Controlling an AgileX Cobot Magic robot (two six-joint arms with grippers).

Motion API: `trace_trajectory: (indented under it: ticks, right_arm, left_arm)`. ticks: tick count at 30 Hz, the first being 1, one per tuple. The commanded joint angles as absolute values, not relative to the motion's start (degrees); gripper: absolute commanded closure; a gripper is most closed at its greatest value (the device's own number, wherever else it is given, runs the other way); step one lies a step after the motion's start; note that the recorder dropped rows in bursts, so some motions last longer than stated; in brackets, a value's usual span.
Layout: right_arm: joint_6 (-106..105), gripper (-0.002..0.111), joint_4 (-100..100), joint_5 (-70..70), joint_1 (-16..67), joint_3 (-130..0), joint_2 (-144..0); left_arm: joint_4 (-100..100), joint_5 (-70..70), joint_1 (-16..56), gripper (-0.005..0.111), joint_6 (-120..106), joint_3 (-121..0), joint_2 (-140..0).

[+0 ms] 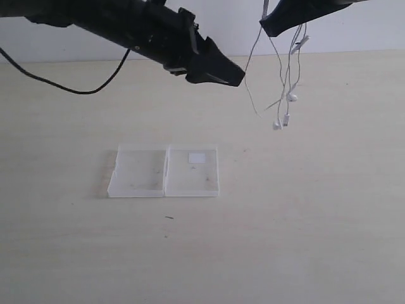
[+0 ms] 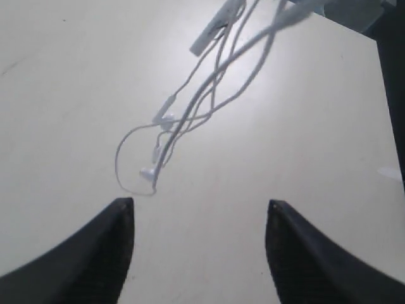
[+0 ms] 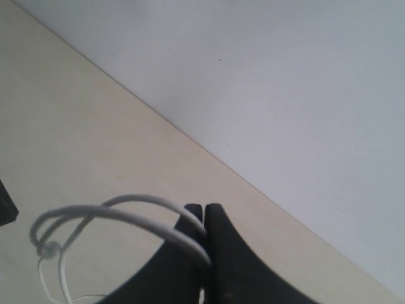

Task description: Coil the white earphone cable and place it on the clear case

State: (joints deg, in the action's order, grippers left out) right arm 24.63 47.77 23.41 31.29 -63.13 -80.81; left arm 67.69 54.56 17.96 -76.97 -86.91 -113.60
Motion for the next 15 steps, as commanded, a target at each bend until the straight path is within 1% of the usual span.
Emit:
trace_trajectory:
  ticks: [1, 7, 15]
  right_arm:
    - [19.33, 0.108, 42.6, 20.26, 31.2, -62.94, -80.8]
    - [12.0, 0.108, 34.32, 18.35, 31.2, -62.94, -80.8]
    - [12.12, 0.108, 33.17, 18.22, 31.2, -63.22, -80.8]
  left_arm:
    - [77.27, 56.69, 14.9, 0.047, -89.62, -81.59, -113.16]
    - [94.7, 65.26, 11.38, 0.047, -107.2, -74.96, -113.16]
    - [98.04, 67.47, 12.11, 0.047, -117.2, -72.67, -113.39]
